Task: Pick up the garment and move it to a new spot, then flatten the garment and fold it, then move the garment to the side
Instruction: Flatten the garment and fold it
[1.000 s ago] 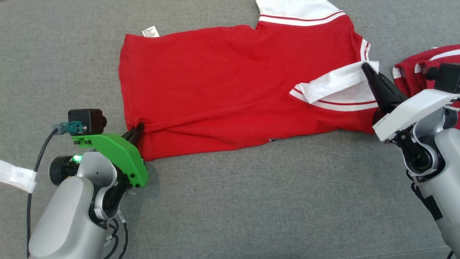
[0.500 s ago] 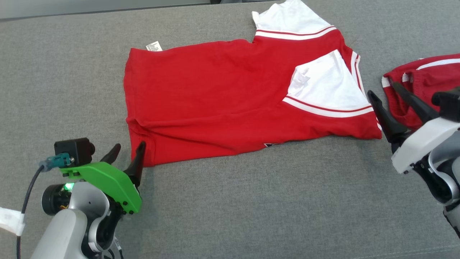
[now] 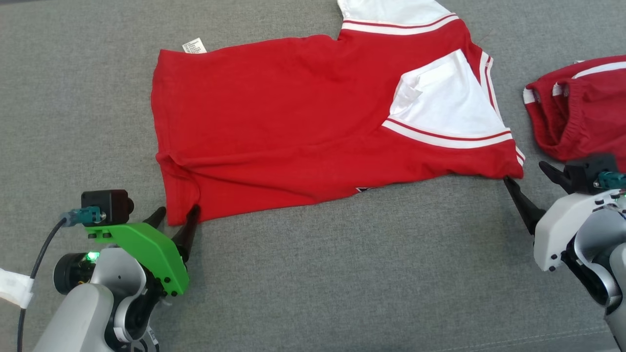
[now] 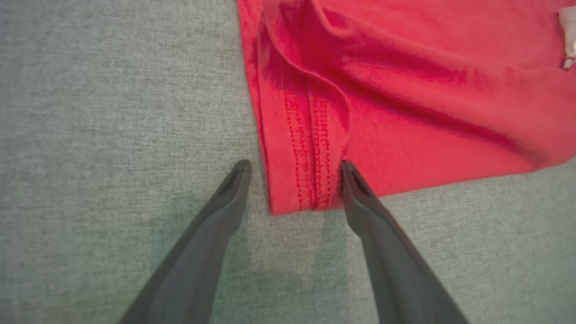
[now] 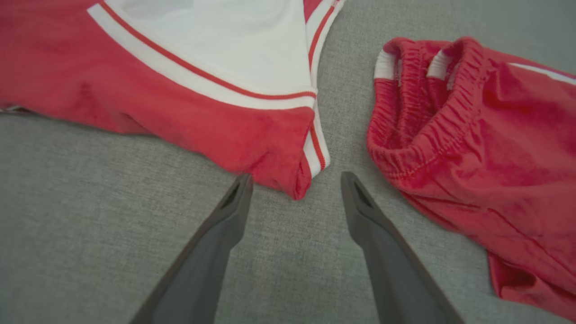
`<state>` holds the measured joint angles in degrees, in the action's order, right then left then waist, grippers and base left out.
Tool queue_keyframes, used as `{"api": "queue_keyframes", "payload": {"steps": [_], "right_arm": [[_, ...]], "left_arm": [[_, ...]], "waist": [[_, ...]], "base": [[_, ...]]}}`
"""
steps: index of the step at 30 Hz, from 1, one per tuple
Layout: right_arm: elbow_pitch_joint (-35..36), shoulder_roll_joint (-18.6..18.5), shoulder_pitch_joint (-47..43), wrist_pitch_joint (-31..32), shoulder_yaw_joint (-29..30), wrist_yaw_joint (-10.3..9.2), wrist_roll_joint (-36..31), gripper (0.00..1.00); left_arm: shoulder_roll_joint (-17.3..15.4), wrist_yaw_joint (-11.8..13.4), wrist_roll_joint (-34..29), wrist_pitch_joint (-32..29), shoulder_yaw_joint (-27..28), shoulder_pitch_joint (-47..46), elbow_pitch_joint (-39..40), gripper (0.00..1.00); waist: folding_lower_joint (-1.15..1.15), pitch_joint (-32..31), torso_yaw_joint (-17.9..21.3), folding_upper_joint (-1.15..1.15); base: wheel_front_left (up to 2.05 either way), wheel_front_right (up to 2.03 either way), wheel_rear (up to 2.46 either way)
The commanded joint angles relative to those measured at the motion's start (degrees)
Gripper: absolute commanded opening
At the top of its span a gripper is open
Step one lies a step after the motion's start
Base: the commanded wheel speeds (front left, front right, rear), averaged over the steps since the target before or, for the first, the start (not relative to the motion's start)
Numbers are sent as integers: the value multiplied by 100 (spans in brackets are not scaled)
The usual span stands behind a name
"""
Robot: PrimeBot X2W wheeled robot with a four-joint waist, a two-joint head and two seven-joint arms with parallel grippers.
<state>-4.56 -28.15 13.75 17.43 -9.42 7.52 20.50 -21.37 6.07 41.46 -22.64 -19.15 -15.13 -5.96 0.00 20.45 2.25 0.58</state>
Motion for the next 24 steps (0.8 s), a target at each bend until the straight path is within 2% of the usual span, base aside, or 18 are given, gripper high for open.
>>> {"api": "queue_keyframes", "payload": {"steps": [1, 5, 16, 18, 19, 20, 21, 24], "right_arm": [[-33, 25, 118, 30, 3, -7, -6, 100], [-290, 150, 338, 112, -52, -7, -67, 100], [-1034, 160, 722, 427, -161, -7, -109, 100], [-1129, 170, 756, 497, -265, -6, -6, 100], [-1171, 175, 784, 514, -306, -4, 60, 94], [-1205, 190, 813, 512, -321, -4, 121, 29], [-1243, 188, 834, 524, -325, -4, 163, 0], [-1288, 80, 846, 602, -333, -10, 250, 0]], "left_arm": [[-5, -11, -23, -43, -18, -63, -65, 100], [-25, -74, 69, -126, -31, -103, -217, 100], [23, -276, 244, -373, -176, -256, -599, 100], [53, -336, 291, -392, -204, -284, -635, 0], [65, -380, 323, -428, -233, -284, -650, 0], [71, -424, 354, -439, -253, -273, -657, 0], [87, -447, 395, -436, -241, -274, -656, 0], [-11, -519, 454, -484, -191, -238, -637, 0]], "waist": [[0, 46, 21, -58], [0, 81, -14, -58], [0, 125, -105, -58], [0, 133, -105, -58], [0, 134, -102, -58], [0, 129, -101, -58], [0, 118, -100, -58], [0, 43, -104, -58]], "base": [[0, 0, 0], [0, 0, 0], [0, 0, 0], [0, 0, 0], [0, 0, 0], [0, 0, 0], [0, 0, 0], [0, 0, 0]]}}
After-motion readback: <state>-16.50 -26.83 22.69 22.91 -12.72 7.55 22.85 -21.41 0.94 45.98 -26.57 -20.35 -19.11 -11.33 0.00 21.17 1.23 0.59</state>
